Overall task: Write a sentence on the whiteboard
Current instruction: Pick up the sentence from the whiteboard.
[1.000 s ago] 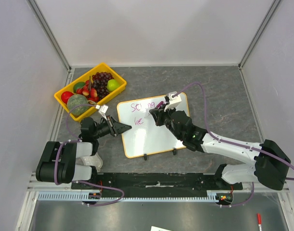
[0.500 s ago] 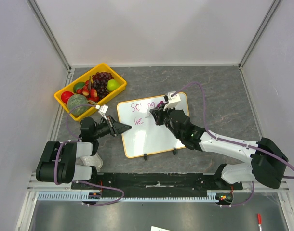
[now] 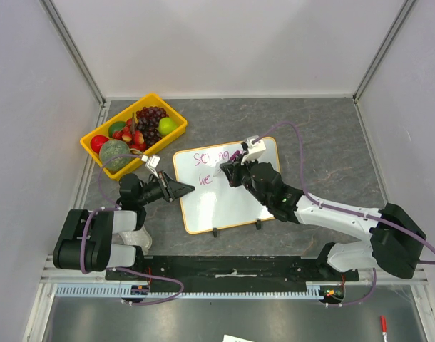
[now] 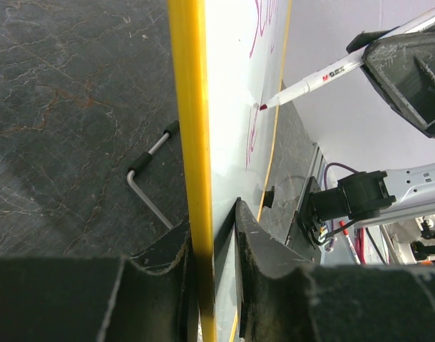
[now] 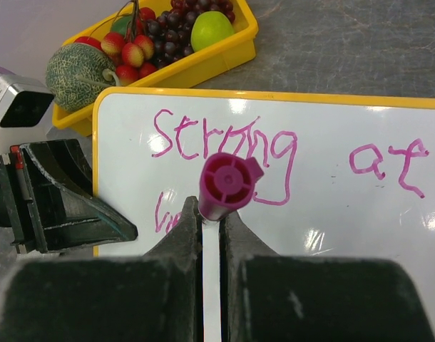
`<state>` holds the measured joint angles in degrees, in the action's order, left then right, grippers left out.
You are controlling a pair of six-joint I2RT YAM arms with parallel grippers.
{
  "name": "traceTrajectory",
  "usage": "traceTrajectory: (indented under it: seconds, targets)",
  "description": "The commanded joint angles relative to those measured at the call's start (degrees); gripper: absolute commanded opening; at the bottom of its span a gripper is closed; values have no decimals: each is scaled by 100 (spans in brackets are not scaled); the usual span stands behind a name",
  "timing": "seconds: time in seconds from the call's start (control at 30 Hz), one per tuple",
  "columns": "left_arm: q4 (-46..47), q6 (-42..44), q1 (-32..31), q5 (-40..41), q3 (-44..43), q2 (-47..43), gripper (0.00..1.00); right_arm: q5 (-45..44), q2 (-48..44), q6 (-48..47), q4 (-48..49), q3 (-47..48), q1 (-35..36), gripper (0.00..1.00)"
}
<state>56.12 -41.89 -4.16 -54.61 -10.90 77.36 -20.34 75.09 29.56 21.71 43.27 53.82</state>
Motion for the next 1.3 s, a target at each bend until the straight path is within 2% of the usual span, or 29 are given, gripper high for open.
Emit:
traceTrajectory:
  seconds: [0.0,0.27,0.7,1.27]
  targets:
    - [-40,471,-23,135,-79,86,2,126,-21,94,35,-169,-21,0]
    - [-40,471,-23,135,-79,77,2,-22,-152,155,17,-371,-21,0]
    - [-40,471,-32,135,-71,77,2,-392,-179,-3,-9,-73,-82,0]
    - [-48,471,-23,144,-71,77,2,-383,-47,15,52,121,-162,0]
